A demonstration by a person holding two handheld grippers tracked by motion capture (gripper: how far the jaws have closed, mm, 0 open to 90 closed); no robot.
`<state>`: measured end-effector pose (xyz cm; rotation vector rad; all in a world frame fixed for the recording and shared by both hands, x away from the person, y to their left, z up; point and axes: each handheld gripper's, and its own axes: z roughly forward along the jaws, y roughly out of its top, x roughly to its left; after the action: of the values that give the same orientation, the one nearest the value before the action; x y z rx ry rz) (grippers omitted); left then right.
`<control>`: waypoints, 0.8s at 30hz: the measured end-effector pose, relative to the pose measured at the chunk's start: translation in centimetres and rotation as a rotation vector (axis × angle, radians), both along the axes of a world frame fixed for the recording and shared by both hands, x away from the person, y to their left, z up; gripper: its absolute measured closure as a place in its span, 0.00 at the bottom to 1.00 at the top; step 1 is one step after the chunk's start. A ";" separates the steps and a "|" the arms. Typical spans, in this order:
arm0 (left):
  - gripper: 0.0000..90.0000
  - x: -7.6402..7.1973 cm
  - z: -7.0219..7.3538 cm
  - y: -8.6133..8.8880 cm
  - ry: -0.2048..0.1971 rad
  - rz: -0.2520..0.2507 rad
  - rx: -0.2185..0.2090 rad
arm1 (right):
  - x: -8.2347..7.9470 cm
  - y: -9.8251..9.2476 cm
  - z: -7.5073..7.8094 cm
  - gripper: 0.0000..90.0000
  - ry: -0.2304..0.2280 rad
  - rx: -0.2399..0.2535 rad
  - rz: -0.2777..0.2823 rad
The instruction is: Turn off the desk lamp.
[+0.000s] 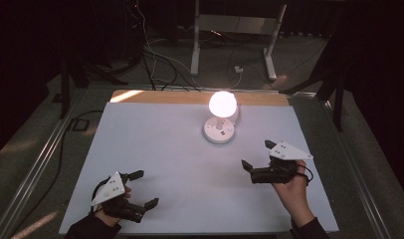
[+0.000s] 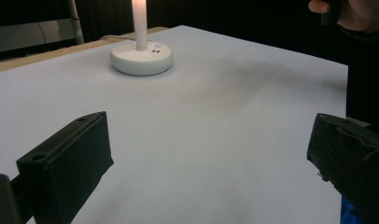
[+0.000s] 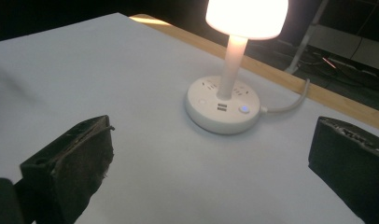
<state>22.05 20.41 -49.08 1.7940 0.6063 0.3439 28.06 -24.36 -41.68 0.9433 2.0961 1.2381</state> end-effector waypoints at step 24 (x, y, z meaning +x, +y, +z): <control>0.01 0.0 0.1 0.0 -0.001 -0.005 -0.005 | 4.5 4.6 0.4 0.00 -0.016 0.019 0.018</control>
<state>22.03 20.42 -49.03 1.7904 0.6012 0.3389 32.59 -19.74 -41.31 0.9212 2.0882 1.2735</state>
